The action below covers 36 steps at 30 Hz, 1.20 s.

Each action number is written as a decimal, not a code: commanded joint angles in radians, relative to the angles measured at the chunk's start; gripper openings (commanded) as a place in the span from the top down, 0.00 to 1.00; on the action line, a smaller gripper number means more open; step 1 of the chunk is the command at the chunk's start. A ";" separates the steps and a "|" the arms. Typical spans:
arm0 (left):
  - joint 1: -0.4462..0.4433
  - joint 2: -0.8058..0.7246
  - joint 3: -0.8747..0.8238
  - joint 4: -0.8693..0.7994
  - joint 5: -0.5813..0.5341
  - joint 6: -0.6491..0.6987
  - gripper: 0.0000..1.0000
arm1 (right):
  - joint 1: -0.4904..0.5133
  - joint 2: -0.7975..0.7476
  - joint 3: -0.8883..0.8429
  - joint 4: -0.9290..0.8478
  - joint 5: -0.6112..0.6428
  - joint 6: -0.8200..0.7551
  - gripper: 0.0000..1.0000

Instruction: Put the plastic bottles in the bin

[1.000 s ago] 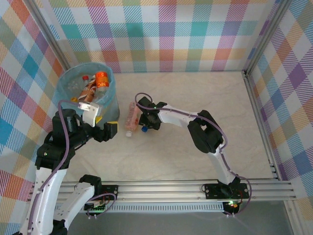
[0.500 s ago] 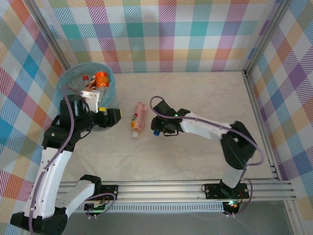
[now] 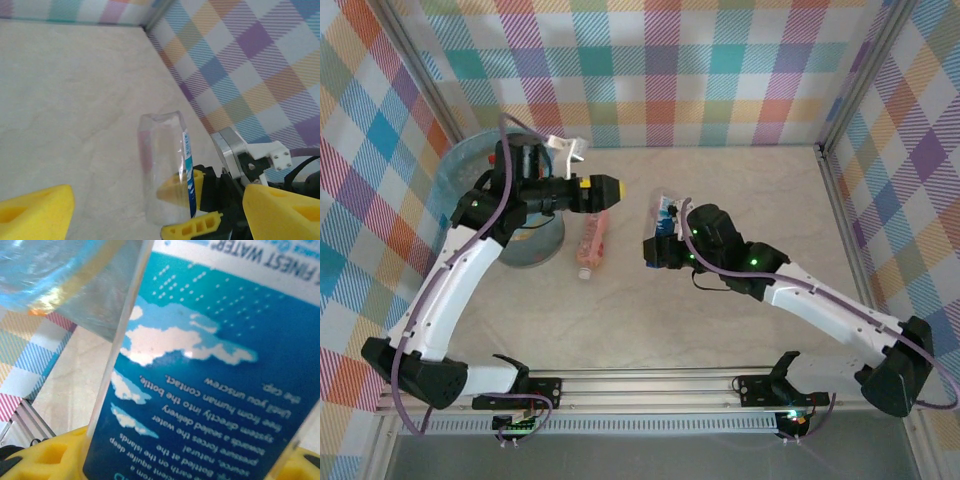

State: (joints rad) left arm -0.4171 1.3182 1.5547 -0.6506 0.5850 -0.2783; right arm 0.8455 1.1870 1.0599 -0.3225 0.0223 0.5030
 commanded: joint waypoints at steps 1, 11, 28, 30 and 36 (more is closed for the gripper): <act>-0.029 0.004 0.044 0.031 0.074 -0.034 0.12 | 0.004 -0.021 0.008 0.050 -0.031 -0.093 0.55; -0.055 0.060 0.105 0.036 0.151 -0.081 0.10 | 0.004 -0.053 0.001 0.107 -0.111 -0.129 0.55; -0.065 0.147 0.182 -0.040 0.171 -0.050 0.11 | 0.004 -0.077 0.055 0.116 -0.209 -0.190 0.56; -0.077 0.168 0.183 -0.035 0.169 -0.068 0.11 | 0.004 -0.075 0.060 0.118 -0.211 -0.192 0.56; -0.120 0.206 0.199 -0.035 0.167 -0.073 0.12 | 0.004 -0.067 0.074 0.131 -0.232 -0.184 0.56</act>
State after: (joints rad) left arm -0.5175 1.5204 1.7195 -0.6811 0.7368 -0.3405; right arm 0.8455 1.1347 1.0946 -0.2375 -0.1780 0.3309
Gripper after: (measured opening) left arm 0.880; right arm 0.536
